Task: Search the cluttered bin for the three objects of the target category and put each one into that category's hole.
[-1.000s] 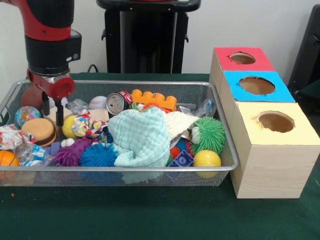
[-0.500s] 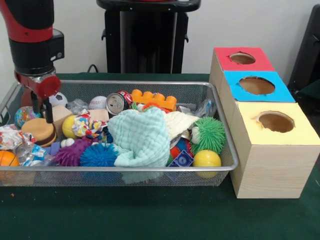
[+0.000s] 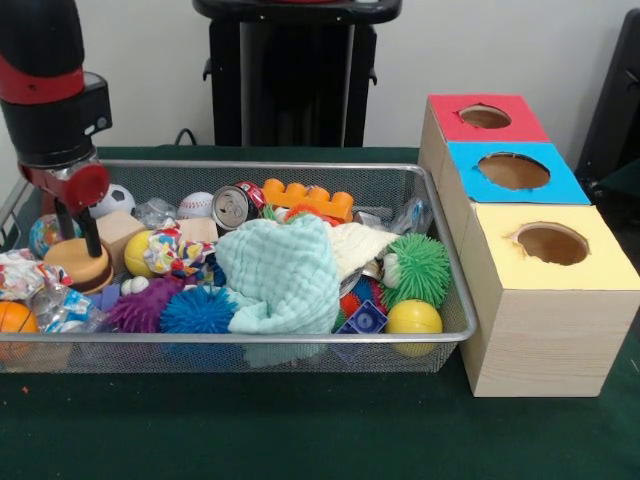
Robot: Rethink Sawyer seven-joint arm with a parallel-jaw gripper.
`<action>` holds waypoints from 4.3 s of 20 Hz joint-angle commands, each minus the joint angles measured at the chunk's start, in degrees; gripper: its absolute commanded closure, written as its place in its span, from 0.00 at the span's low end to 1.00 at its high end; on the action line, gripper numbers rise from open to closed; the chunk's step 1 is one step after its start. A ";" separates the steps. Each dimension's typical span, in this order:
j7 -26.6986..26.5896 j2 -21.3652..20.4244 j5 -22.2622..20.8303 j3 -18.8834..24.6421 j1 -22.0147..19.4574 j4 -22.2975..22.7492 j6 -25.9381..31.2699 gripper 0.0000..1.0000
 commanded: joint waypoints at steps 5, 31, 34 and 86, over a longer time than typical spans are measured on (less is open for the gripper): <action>-14.99 9.39 -8.87 9.67 -2.59 -8.79 3.90 0.00; 11.27 5.19 -5.82 -2.41 12.54 -1.62 -6.29 0.00; 10.85 5.72 -4.68 -2.95 13.00 -1.76 -6.94 0.00; 10.36 9.20 9.54 -10.29 21.87 -1.44 -9.26 0.00</action>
